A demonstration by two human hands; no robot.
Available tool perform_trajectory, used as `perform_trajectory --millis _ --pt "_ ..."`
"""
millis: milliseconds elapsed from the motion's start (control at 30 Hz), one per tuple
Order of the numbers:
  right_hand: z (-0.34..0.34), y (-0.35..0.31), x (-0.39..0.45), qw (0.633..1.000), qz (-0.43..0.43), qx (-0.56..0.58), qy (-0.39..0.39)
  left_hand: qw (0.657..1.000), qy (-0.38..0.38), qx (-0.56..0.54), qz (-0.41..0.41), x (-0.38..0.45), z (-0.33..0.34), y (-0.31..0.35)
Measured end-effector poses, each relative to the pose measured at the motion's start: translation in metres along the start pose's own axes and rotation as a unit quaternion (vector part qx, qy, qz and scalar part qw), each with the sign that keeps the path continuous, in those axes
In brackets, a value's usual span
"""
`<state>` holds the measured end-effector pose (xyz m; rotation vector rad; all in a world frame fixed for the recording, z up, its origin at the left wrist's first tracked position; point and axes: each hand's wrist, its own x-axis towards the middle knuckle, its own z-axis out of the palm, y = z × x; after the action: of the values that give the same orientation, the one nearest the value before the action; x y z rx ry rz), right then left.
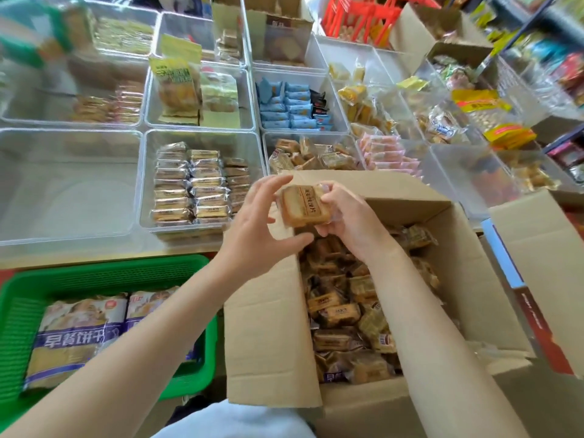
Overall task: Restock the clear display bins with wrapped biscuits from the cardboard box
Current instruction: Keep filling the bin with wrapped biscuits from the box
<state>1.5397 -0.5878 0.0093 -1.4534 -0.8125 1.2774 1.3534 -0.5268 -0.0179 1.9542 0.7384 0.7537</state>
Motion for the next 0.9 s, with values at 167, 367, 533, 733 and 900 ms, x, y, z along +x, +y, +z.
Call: perform_trajectory --millis 167,367,533,733,900 --pt "0.056 -0.011 0.033 0.999 0.024 -0.015 -0.034 0.997 0.041 -0.019 -0.067 0.017 -0.069 -0.024" --pt "0.137 -0.006 0.089 0.992 0.034 -0.121 -0.016 0.956 0.067 -0.163 -0.235 0.022 -0.123 -0.081" --pt "0.154 -0.006 0.148 0.979 0.116 -0.134 -0.099 0.965 -0.001 -0.174 -0.197 0.041 -0.16 -0.137" --pt "0.144 -0.007 0.225 0.94 0.212 -0.215 -0.161 0.991 0.009 -0.03 -0.133 0.077 -0.165 -0.201" --pt "0.14 0.004 0.286 0.95 0.14 -0.276 0.038 0.963 -0.007 0.158 -0.217 0.097 -0.156 -0.258"
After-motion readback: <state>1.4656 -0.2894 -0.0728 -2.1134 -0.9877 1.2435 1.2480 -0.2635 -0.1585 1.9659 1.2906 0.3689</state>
